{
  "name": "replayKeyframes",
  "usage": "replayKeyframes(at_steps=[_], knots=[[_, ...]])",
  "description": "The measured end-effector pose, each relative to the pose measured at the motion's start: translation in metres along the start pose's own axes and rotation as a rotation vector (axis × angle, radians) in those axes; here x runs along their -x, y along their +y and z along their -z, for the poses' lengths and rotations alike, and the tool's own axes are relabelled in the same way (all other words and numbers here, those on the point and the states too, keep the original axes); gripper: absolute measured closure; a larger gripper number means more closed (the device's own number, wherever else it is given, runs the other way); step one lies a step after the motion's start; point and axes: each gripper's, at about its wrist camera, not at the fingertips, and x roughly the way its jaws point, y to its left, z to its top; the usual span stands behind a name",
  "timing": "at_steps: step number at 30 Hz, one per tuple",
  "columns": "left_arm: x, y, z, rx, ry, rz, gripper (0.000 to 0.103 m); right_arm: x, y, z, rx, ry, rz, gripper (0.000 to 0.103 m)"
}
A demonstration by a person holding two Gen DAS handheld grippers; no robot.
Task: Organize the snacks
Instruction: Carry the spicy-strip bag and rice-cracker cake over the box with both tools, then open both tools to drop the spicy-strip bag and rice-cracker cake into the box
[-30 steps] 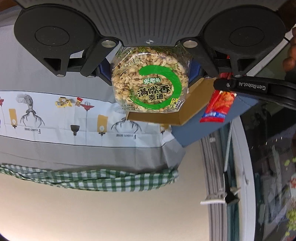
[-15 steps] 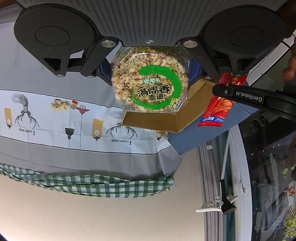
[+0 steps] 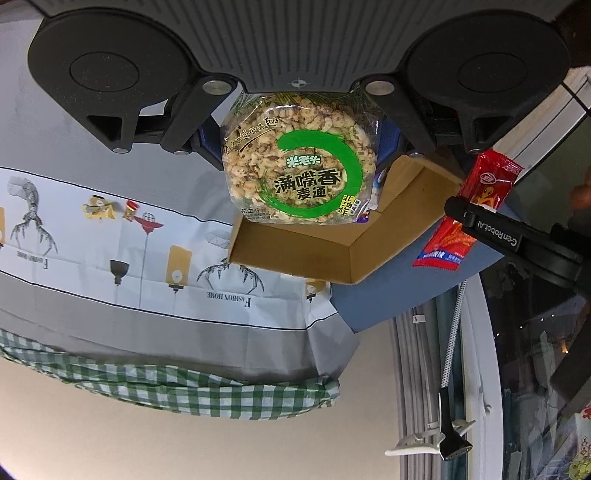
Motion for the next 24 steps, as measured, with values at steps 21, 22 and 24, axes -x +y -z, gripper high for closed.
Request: replayKeyframes(at_steps=[21,22,24], knots=[[-0.118,0.005,-0.067,-0.054,0.1,-0.039,0.055,-0.146,-0.003,-0.035,0.012,0.096,-0.014,0.022],[-0.123,0.006,-0.068,-0.056,0.104,-0.04,0.055,-0.151,-0.003,-0.035,0.011,0.1,-0.013,0.022],[-0.134,0.006,-0.071,-0.062,0.115,-0.045,0.055,-0.163,-0.004,-0.036,0.011,0.111,-0.011,0.022]])
